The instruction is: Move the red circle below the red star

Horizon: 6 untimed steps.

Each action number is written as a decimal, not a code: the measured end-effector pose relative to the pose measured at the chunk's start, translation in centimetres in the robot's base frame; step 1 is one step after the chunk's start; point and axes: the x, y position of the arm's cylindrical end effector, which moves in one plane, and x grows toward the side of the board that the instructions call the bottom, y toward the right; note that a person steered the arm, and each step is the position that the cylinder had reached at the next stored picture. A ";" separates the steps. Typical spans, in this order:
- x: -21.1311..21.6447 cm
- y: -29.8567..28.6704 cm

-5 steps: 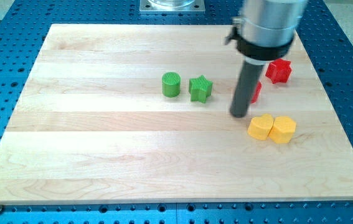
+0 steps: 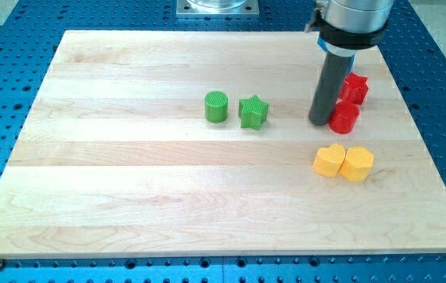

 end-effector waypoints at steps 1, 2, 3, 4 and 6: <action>0.7 -0.1; 0.9 1.4; 3.1 -0.2; 3.5 1.0; 2.5 1.8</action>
